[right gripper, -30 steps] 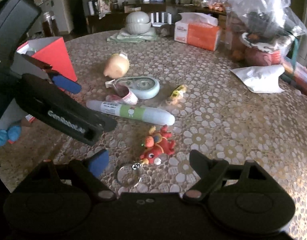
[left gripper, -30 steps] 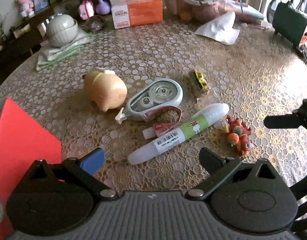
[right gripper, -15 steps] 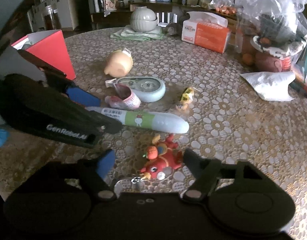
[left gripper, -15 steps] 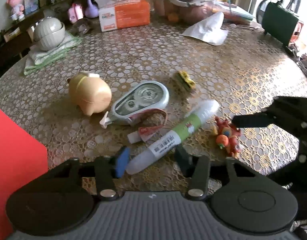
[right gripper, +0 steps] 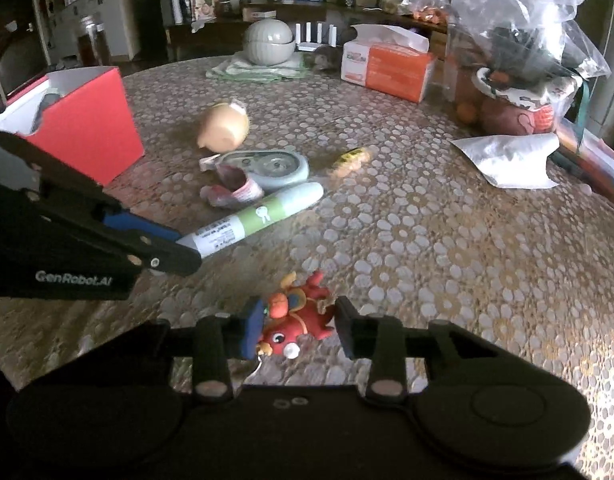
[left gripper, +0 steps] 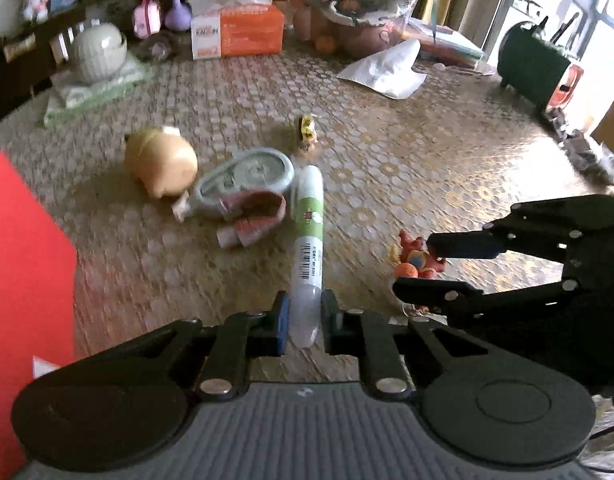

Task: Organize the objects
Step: 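Lift the marker with the left tool while the right tool lifts the red keychain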

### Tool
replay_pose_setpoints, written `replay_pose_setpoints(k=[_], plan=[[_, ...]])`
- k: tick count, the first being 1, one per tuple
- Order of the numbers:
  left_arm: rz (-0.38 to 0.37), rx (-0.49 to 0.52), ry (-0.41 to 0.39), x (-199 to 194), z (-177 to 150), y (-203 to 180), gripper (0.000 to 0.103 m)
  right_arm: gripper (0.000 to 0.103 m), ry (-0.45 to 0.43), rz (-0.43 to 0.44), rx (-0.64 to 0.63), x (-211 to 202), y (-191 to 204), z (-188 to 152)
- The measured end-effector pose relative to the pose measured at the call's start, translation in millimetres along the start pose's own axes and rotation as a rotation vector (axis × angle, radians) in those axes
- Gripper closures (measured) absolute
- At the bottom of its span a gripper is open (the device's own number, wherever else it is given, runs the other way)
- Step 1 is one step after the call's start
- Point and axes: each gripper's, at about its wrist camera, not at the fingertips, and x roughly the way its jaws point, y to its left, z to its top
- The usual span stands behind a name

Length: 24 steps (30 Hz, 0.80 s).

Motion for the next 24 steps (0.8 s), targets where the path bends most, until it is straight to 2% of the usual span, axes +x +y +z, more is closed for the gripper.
replay_pose_setpoints(k=[4, 8, 10, 13, 14, 15, 22, 24], plan=[[0.004, 0.013, 0.020, 0.5, -14.2, -5.8, 0.088, 0.065, 0.014, -0.002, -0.030, -6.1, 6.6, -7.2], [-0.008, 0.008, 0.037, 4.1, -13.9, -5.9, 0.088, 0.065, 0.024, -0.005, -0.022, -7.4, 5.5, -12.8], [-0.015, 0.025, 0.049, 5.2, -11.5, -8.2, 0.083, 0.065, 0.026, -0.006, -0.016, -8.4, 3.8, -13.7], [-0.012, 0.052, 0.043, 7.8, -6.4, -12.9, 0.065, 0.065, 0.025, -0.004, -0.014, -9.8, 0.3, -16.2], [-0.009, 0.056, 0.041, 10.0, -3.8, -13.5, 0.047, 0.065, 0.023, -0.003, -0.011, -10.1, -1.3, -17.2], [-0.006, 0.055, 0.036, 12.7, 0.0, -14.0, 0.040, 0.065, 0.023, -0.002, -0.007, -10.3, -2.8, -18.3], [0.033, 0.048, 0.033, 30.2, 17.7, -18.1, 0.041, 0.065, 0.023, -0.001, 0.007, -13.4, -10.1, -25.1], [0.060, 0.050, 0.036, 32.6, 19.0, -19.7, 0.046, 0.065, 0.023, -0.002, 0.009, -12.7, -11.0, -25.3]])
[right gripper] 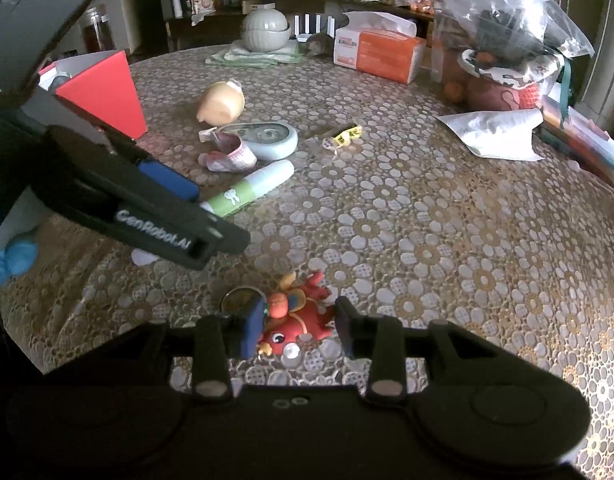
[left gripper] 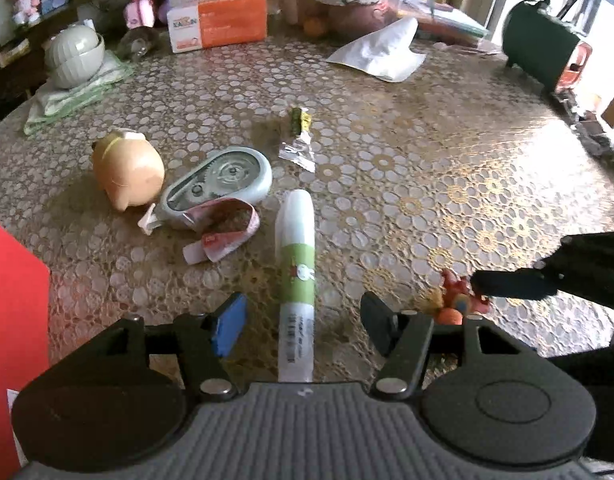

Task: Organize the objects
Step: 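Lift the marker with the left tool while the right tool lifts the red keychain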

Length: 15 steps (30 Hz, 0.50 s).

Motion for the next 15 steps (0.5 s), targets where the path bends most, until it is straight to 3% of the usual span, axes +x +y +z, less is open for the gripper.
replay_pose_setpoints(k=[1, 3, 4, 8, 15], plan=[[0.014, 0.010, -0.003, 0.1, -0.2, -1.8, 0.051, 0.065, 0.000, 0.001, 0.003, 0.0, -0.3, 0.0], [0.028, 0.025, -0.012, -1.9, -1.3, -4.1, 0.081, 0.065, 0.002, 0.001, 0.006, 0.2, -0.3, 0.5], [0.022, 0.022, -0.010, -2.7, -1.5, -3.8, 0.085, 0.065, 0.001, 0.000, 0.007, 0.2, -0.5, 0.4], [0.027, 0.013, -0.017, -6.5, -5.6, -2.3, 0.087, 0.065, -0.010, -0.008, 0.032, -5.7, 0.4, 3.1], [-0.042, -0.072, -0.043, -34.3, -17.4, 14.9, 0.087, 0.065, -0.046, -0.011, 0.044, -36.1, 10.1, 14.3]])
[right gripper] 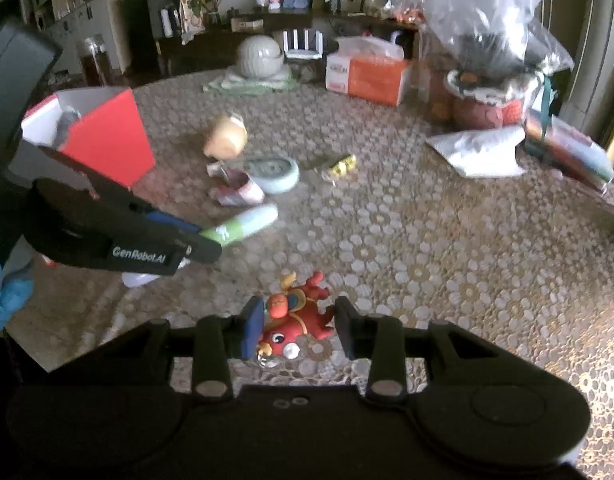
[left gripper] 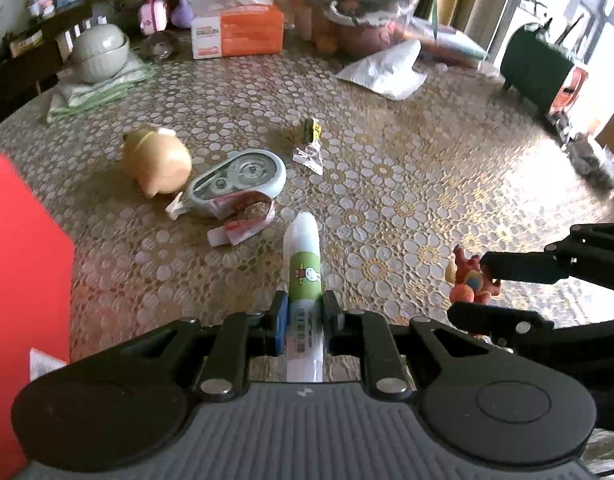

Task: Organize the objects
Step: 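Lift the marker with the left tool while the right tool lifts the red keychain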

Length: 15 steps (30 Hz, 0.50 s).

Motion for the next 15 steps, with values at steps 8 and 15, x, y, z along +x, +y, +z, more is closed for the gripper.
replay_pose_setpoints(k=[8, 15], plan=[[-0.062, -0.059, -0.038, -43.2, -15.7, 13.4, 0.087, 0.066, -0.027, -0.003, -0.019, -36.8, 25.7, 18.2], [-0.099, -0.094, -0.064, -78.2, -26.4, 29.7, 0.087, 0.066, -0.035, -0.001, -0.025, -58.6, 47.2, 34.3]])
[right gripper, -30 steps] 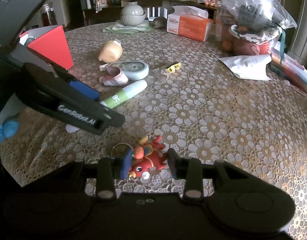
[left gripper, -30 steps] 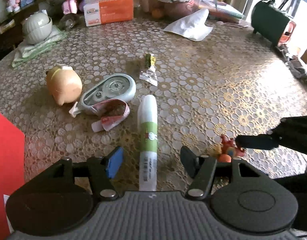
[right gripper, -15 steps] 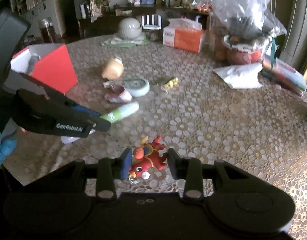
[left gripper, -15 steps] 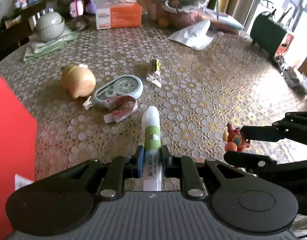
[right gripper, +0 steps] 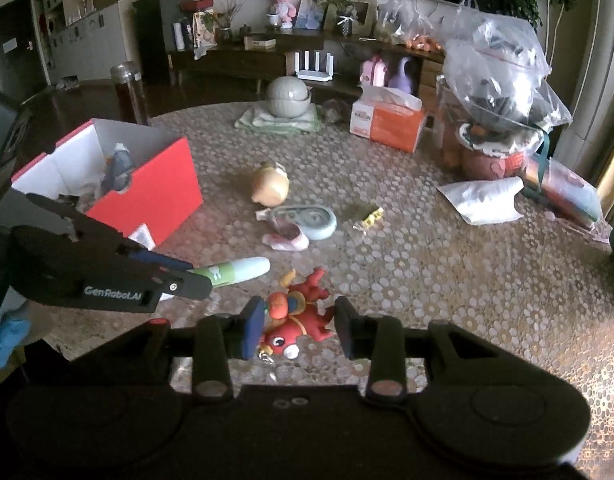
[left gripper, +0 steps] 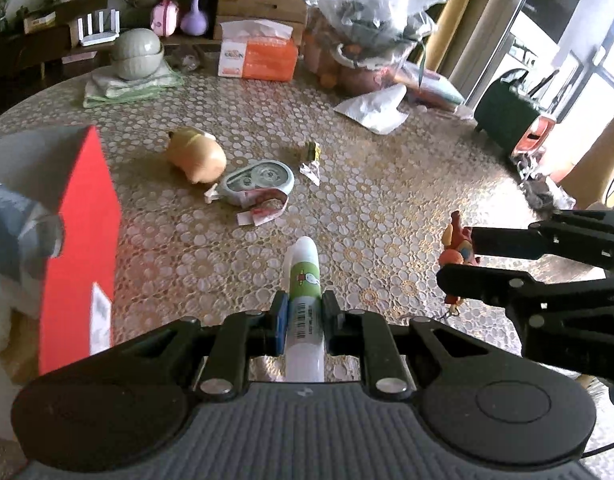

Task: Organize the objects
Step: 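Lift the marker with the left tool while the right tool lifts the red keychain, then carry marker and keychain into the shoebox and open both tools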

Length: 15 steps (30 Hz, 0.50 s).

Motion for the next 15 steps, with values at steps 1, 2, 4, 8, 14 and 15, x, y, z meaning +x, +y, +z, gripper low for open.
replay_pose_setpoints(k=[1, 2, 4, 8, 14, 15], plan=[[-0.009, -0.006, -0.007, -6.5, 0.0, 2.4, 0.087, 0.066, -0.002, 0.002, 0.001, -2.6, 2.7, 3.1], [-0.012, -0.009, -0.014, -12.6, 0.0, 4.8, 0.087, 0.066, -0.006, 0.002, -0.002, -5.7, 5.9, 6.6], [-0.017, -0.006, -0.032, -28.0, 0.3, 8.9, 0.087, 0.066, -0.014, 0.007, -0.007, -11.3, 12.8, 14.6], [-0.013, 0.002, -0.073, -59.3, 2.3, 18.9, 0.087, 0.066, -0.031, 0.019, -0.041, -21.7, 32.5, 31.2], [0.018, -0.006, -0.121, -100.2, 1.8, 45.8, 0.087, 0.066, -0.065, 0.050, -0.102, -29.0, 71.7, 56.9], [0.030, -0.010, -0.131, -107.3, 1.4, 52.5, 0.087, 0.066, -0.069, 0.056, -0.112, -28.7, 78.5, 61.3]])
